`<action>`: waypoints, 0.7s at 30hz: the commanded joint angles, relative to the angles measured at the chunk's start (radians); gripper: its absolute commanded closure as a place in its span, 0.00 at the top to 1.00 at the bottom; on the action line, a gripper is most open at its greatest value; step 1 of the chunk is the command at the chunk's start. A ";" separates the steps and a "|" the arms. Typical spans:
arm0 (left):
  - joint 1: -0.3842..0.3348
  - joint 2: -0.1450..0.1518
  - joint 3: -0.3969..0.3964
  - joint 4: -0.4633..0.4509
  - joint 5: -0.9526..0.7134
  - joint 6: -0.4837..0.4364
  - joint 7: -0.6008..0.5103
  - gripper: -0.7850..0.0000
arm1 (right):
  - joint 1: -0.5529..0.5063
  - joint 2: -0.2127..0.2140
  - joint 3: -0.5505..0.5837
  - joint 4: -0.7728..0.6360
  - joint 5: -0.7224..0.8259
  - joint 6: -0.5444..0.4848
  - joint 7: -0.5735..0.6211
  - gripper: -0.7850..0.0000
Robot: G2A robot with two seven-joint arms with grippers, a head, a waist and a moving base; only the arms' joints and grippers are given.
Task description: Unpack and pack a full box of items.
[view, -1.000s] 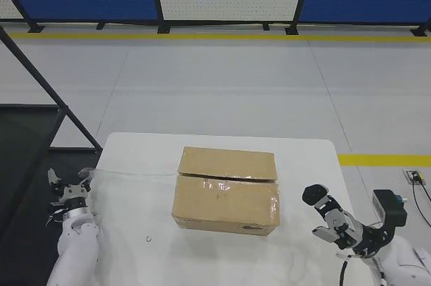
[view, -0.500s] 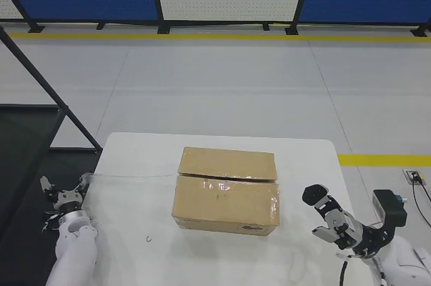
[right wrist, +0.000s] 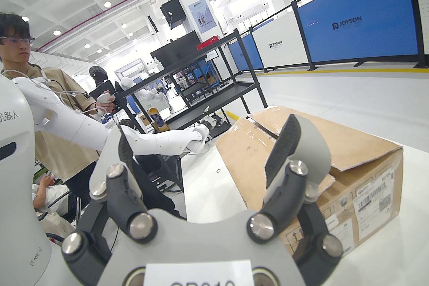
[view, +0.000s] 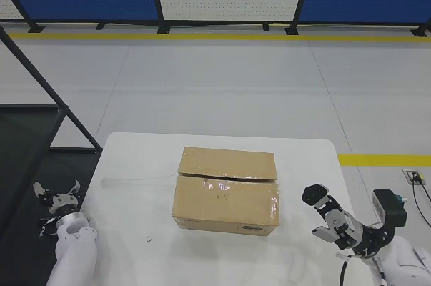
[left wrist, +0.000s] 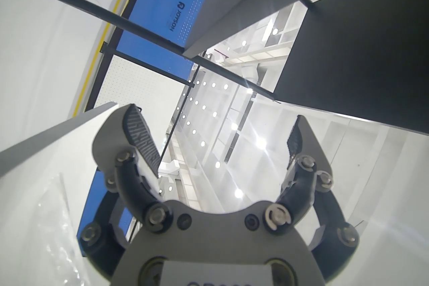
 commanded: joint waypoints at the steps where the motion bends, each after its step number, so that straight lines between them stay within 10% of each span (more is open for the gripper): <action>1: 0.012 -0.002 0.007 -0.021 0.017 -0.019 -0.015 1.00 | 0.000 0.000 0.000 0.000 0.000 0.000 0.000 1.00; 9: 0.153 0.006 0.021 -0.278 0.127 -0.062 -0.180 1.00 | 0.000 0.000 0.000 0.000 0.000 0.000 0.000 1.00; 21: 0.435 0.054 -0.061 -0.784 0.278 0.164 -0.477 1.00 | 0.000 0.000 0.000 0.000 0.000 0.000 0.000 1.00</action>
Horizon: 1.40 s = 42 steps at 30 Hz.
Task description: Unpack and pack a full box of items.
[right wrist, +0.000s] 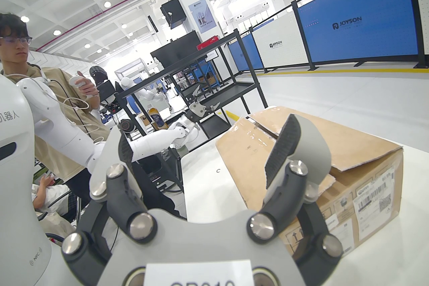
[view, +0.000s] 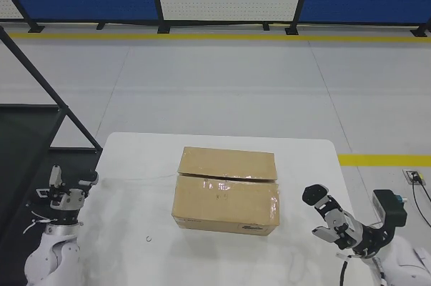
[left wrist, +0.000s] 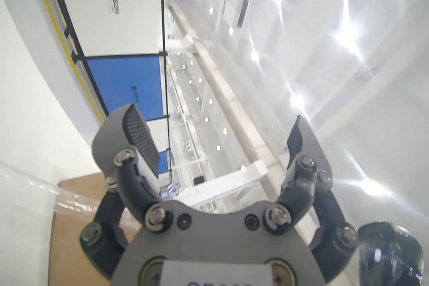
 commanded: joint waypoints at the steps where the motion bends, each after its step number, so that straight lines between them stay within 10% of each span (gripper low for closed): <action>1: 0.027 0.006 -0.001 -0.050 0.057 -0.009 -0.060 1.00 | 0.000 0.000 0.000 0.000 0.000 0.000 0.000 1.00; 17: 0.037 0.016 0.006 -0.095 0.129 0.013 -0.115 1.00 | 0.024 0.001 -0.061 0.018 0.058 0.000 0.043 1.00; 29: -0.088 0.068 0.052 -0.123 0.254 0.023 -0.598 1.00 | 0.250 0.028 -0.199 0.238 0.530 0.276 0.495 1.00; 42: -0.083 0.065 0.077 -0.127 0.246 0.065 -0.531 1.00 | 0.259 0.020 -0.205 0.273 0.529 0.299 0.407 1.00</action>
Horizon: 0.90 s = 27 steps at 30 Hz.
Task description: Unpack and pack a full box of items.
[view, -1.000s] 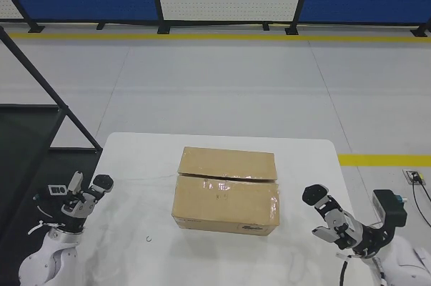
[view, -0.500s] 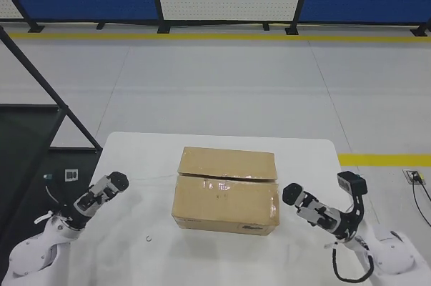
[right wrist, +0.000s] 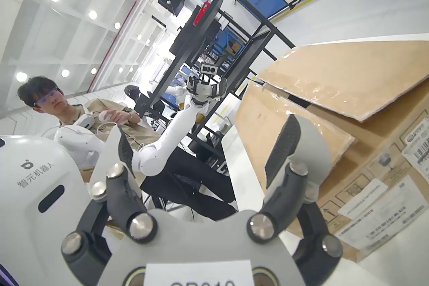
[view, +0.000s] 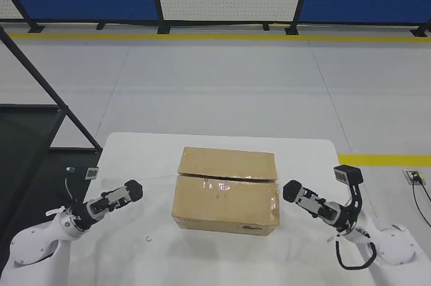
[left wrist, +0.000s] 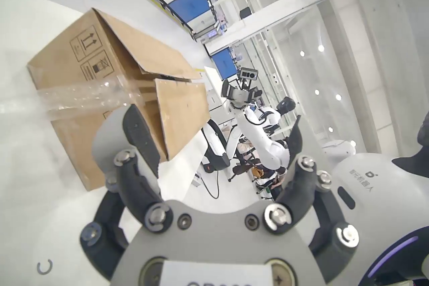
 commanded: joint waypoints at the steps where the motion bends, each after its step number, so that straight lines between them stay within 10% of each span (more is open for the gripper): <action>1: -0.005 0.000 0.022 -0.007 -0.012 0.026 0.025 1.00 | 0.020 -0.004 -0.008 0.029 -0.012 0.007 -0.029 1.00; 27: -0.062 0.016 0.085 -0.004 -0.033 0.075 -0.095 1.00 | 0.175 -0.028 -0.110 0.218 0.174 -0.002 0.267 1.00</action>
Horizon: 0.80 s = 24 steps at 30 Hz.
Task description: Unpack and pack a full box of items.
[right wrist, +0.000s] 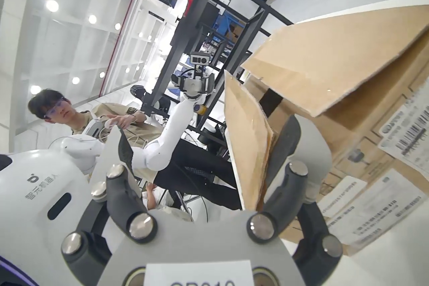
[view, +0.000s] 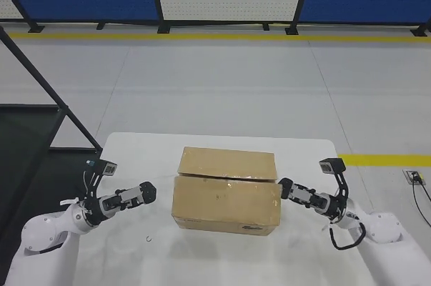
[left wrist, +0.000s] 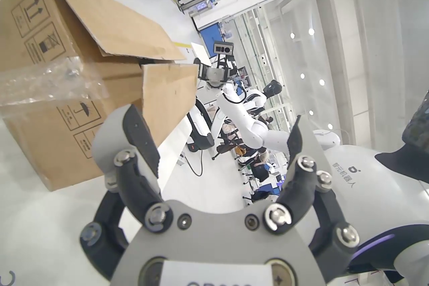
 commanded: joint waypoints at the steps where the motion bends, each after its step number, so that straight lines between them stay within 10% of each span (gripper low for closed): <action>1: 0.000 0.000 0.000 0.000 0.000 0.000 0.000 1.00 | -0.002 0.001 0.003 -0.007 0.036 -0.010 0.036 1.00; 24: 0.039 0.016 0.105 -0.111 -0.033 0.062 -0.133 1.00 | -0.137 0.111 -0.033 -0.310 -0.020 0.059 0.105 1.00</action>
